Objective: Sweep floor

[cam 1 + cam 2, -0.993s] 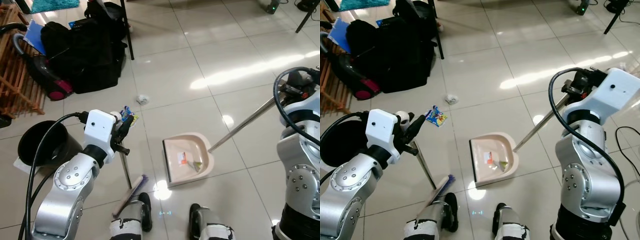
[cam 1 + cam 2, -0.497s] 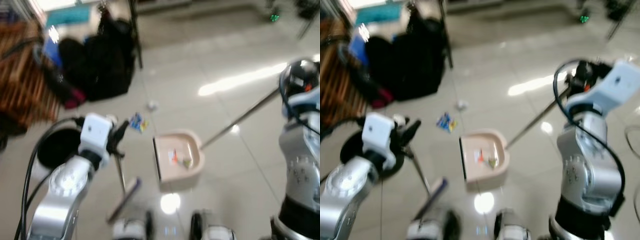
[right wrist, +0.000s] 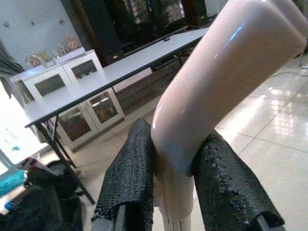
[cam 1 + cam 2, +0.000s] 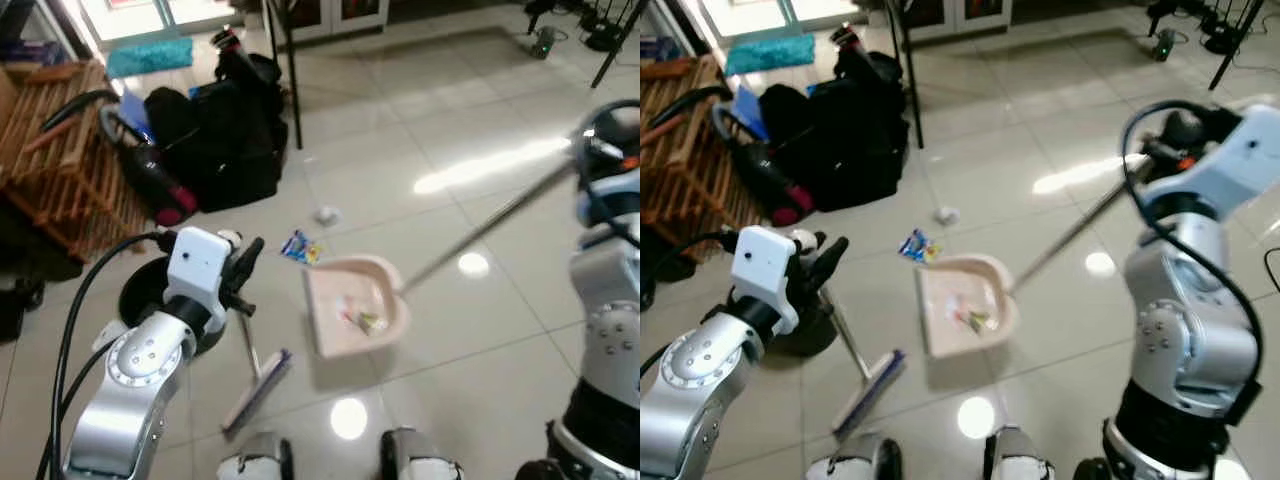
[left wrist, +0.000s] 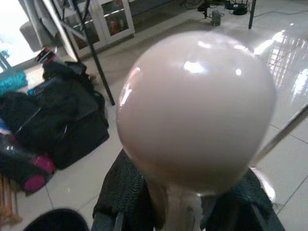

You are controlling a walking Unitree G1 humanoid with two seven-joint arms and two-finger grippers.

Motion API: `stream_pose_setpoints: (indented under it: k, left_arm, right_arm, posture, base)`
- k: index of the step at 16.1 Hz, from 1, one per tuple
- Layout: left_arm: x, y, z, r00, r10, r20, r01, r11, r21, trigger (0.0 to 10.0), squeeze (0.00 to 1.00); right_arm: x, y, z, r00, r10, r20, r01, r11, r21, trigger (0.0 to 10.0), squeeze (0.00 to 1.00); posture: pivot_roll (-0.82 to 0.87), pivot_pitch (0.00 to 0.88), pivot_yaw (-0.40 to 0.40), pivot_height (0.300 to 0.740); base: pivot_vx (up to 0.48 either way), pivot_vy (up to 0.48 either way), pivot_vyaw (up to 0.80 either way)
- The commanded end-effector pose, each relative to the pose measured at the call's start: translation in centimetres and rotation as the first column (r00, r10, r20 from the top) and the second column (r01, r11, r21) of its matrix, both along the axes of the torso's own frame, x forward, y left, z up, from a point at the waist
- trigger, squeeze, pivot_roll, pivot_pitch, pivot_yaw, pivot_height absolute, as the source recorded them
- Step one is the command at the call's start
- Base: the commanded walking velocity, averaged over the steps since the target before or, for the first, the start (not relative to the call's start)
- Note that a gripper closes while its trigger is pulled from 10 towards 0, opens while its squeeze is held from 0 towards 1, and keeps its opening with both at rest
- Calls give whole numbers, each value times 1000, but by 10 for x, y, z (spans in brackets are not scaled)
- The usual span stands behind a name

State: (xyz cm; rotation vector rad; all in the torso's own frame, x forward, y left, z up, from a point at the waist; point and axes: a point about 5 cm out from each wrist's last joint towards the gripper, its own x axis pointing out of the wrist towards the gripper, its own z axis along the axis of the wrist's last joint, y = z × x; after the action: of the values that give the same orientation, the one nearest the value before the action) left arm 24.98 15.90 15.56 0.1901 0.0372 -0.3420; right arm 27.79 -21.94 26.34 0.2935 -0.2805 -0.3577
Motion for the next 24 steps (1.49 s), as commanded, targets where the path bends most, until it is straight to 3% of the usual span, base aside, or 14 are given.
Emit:
stream_pose_setpoints:
  k: [1,24]
  left_arm:
    - [-1,6,3,1000,22,17,-22,1000,17,10000,0]
    - [-5,7,-1,999,46,6,-46,999,16,10000,0]
  right_arm:
    - [2,9,8,999,45,24,-45,999,-4,10000,0]
    - [8,18,30,993,104,48,-104,994,12,10000,0]
  posture:
    - [-28,163,29,740]
    - [-30,185,17,740]
  base:
    - [0,409,0]
    - [0,402,0]
